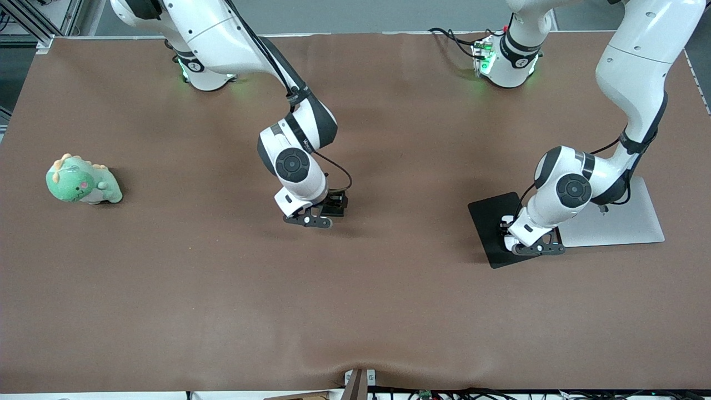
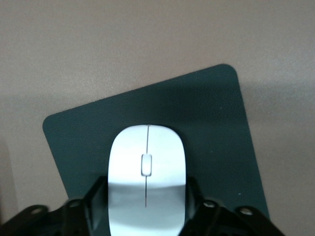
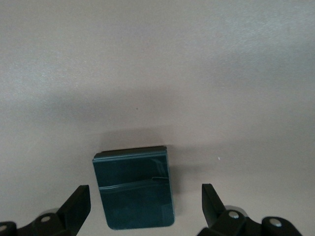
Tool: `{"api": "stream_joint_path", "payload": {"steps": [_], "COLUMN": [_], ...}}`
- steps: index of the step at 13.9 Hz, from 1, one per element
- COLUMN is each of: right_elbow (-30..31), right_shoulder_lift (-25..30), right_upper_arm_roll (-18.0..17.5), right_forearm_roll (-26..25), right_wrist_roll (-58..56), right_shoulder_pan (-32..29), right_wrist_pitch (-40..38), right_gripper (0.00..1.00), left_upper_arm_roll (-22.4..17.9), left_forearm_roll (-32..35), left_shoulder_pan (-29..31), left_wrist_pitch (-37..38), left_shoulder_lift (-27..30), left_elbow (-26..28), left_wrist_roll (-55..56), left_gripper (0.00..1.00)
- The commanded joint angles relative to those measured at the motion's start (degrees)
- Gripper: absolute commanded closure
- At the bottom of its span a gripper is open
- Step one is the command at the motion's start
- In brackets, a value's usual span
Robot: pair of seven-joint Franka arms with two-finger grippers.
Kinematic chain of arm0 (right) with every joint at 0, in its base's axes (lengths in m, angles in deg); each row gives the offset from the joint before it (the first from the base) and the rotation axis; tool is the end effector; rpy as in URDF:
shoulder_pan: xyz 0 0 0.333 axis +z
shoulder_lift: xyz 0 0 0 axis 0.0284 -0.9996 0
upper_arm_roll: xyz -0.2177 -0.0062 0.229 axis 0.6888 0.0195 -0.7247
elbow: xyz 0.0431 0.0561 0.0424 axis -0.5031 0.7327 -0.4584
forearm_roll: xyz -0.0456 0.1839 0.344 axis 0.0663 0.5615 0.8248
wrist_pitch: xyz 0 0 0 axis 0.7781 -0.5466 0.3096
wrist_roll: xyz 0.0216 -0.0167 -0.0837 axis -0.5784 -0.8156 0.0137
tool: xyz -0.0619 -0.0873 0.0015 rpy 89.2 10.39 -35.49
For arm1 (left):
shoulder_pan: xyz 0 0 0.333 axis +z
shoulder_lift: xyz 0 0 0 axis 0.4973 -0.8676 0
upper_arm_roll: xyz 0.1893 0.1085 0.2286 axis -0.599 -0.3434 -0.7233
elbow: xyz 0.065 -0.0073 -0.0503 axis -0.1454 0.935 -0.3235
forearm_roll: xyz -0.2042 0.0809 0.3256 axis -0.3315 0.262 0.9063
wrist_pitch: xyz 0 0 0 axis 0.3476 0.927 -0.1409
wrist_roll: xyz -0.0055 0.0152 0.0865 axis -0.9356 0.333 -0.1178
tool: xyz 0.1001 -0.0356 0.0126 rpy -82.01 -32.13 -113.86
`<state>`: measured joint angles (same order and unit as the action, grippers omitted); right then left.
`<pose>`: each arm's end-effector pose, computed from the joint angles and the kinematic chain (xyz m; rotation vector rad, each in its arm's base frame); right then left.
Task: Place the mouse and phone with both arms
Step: 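Carry the mouse over the pad while the right gripper reaches the phone, then lower the mouse onto the pad and open the left gripper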
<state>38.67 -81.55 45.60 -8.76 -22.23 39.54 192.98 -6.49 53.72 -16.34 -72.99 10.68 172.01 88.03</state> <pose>0.5341 0.4179 0.2155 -3.0566 0.2568 0.1443 0.5973 -0.0856 0.1833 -3.1217 0.0461 -0.0550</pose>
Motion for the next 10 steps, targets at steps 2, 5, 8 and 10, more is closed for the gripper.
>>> {"api": "stream_joint_path", "payload": {"steps": [2,5,8,10], "right_elbow": [-0.5,-0.4,-0.4,-0.5], "right_shoulder_lift": [-1.5,-2.3,-3.2,-3.7], "right_upper_arm_roll": [0.4,0.4,0.3,0.3], "right_forearm_roll": [2.5,2.6,2.6,2.6], "right_wrist_roll": [1.3,1.4,1.4,3.4], "right_shoulder_pan": [1.1,1.7,2.2,2.7], "right_wrist_pitch": [1.5,2.0,2.7,3.6], "right_gripper": [0.0,0.0,0.0,0.0], "left_upper_arm_roll": [0.5,2.5,6.1,7.5], "left_forearm_roll": [0.1,0.1,0.1,-0.8], "left_shoulder_pan": [0.2,0.2,0.4,0.4], "left_wrist_pitch": [-0.3,4.7,22.5,32.9], "left_shoulder_lift": [0.5,4.6,7.5,8.9], "left_elbow": [-2.1,-4.4,-14.4,-21.7], "left_wrist_roll": [1.6,1.6,1.2,0.9], "left_gripper": [0.0,0.0,0.0,0.0]}}
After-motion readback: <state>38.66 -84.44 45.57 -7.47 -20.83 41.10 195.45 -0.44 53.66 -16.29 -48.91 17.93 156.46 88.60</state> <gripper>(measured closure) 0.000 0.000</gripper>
